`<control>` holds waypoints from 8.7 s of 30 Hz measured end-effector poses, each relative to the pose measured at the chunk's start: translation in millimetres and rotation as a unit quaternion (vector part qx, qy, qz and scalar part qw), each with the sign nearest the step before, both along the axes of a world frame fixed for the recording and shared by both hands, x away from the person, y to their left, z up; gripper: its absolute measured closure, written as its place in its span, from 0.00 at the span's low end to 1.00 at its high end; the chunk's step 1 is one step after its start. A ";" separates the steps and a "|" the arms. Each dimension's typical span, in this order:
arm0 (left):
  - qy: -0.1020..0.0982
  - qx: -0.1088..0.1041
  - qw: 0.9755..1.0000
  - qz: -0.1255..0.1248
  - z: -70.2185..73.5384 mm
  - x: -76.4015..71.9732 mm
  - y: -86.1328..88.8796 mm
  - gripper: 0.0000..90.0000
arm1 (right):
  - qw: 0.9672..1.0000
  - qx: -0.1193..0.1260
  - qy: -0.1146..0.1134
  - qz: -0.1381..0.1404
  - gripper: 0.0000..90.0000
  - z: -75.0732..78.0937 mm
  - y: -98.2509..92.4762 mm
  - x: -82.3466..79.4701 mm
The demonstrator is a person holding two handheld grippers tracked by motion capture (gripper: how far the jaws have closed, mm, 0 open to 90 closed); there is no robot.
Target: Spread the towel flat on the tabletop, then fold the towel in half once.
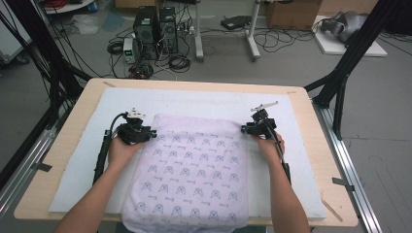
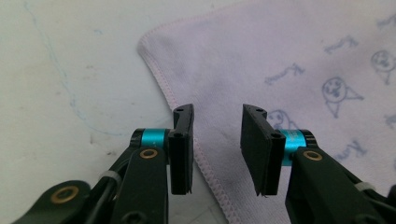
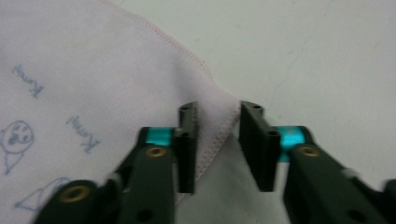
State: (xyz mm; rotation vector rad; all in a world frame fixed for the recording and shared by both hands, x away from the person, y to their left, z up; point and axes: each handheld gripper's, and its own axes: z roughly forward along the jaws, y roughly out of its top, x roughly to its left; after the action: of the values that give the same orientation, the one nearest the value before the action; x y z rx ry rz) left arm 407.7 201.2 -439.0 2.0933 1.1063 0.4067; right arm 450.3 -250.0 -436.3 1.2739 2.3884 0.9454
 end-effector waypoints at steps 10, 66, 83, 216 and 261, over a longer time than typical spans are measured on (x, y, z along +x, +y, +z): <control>-0.019 -0.008 1.000 0.016 2.8 0.3 2.2 0.82 | 0.998 -0.041 -0.045 -0.001 0.94 32.3 14.2 23.7; -0.045 -0.044 0.993 -0.104 32.1 -98.0 19.1 0.56 | 0.981 0.090 -0.046 0.165 0.43 38.9 14.6 -135.3; -0.045 -0.050 0.993 -0.098 38.4 -92.8 19.2 0.50 | 0.982 0.084 -0.051 0.164 0.38 40.9 16.9 -126.5; -0.096 -0.040 0.990 -0.099 23.4 -166.1 39.8 0.96 | 0.971 0.074 -0.070 0.215 0.88 43.4 7.3 -184.0; -0.071 -0.059 0.987 -0.134 25.1 -177.0 26.2 0.78 | 0.954 0.081 -0.027 0.289 0.79 35.4 7.6 -213.3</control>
State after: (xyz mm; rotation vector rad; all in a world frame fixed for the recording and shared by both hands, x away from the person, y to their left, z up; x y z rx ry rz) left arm 230.6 227.3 -414.0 2.0383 0.7358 0.3440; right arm 237.1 -242.4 -401.0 0.5687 2.7378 1.3293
